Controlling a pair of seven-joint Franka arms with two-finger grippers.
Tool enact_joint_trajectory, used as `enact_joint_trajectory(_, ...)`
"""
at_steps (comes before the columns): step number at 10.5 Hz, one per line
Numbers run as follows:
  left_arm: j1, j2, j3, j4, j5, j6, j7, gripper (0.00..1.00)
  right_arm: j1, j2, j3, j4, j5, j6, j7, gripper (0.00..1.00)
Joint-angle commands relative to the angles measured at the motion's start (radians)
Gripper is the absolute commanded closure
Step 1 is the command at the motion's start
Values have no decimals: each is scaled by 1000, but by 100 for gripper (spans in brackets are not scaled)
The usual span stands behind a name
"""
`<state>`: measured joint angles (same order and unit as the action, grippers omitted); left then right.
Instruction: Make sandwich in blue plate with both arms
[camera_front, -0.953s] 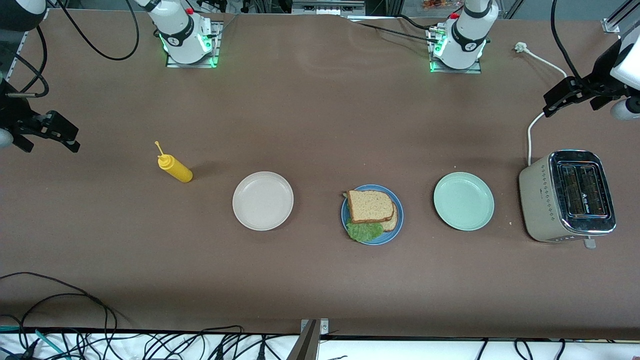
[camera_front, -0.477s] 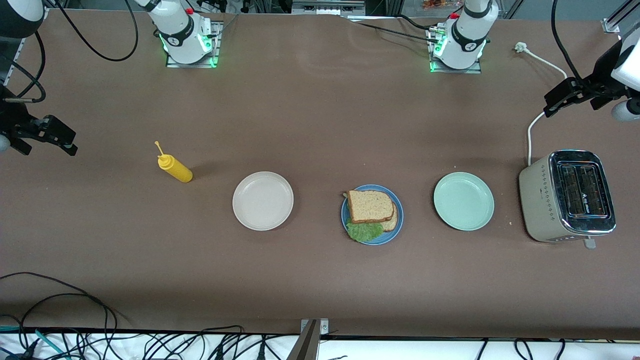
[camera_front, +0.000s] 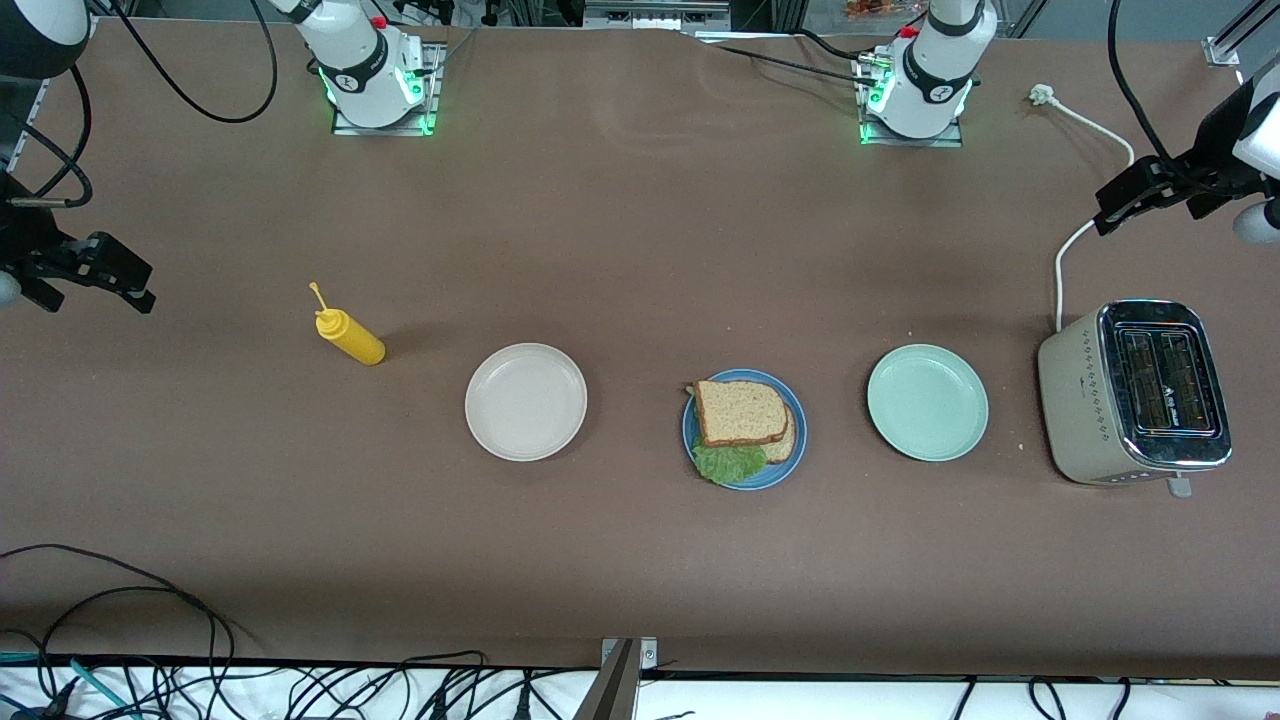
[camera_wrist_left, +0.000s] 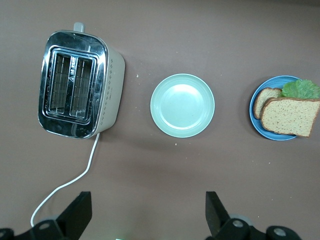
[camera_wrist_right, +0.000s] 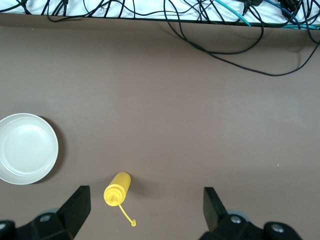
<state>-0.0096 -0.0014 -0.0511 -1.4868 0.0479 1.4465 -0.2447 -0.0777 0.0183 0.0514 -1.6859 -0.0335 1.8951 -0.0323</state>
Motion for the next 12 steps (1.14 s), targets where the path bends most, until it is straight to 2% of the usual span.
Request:
enact_joint_trajectory(1, -1, 18, -4, 37, 21, -26, -7, 0, -5, 12, -8, 17, 0, -2, -8, 0)
enact_joint_trajectory(12, 0, 23, -1, 36, 23, -26, -7, 0, -5, 12, -25, 14, 3, -10, -8, 0)
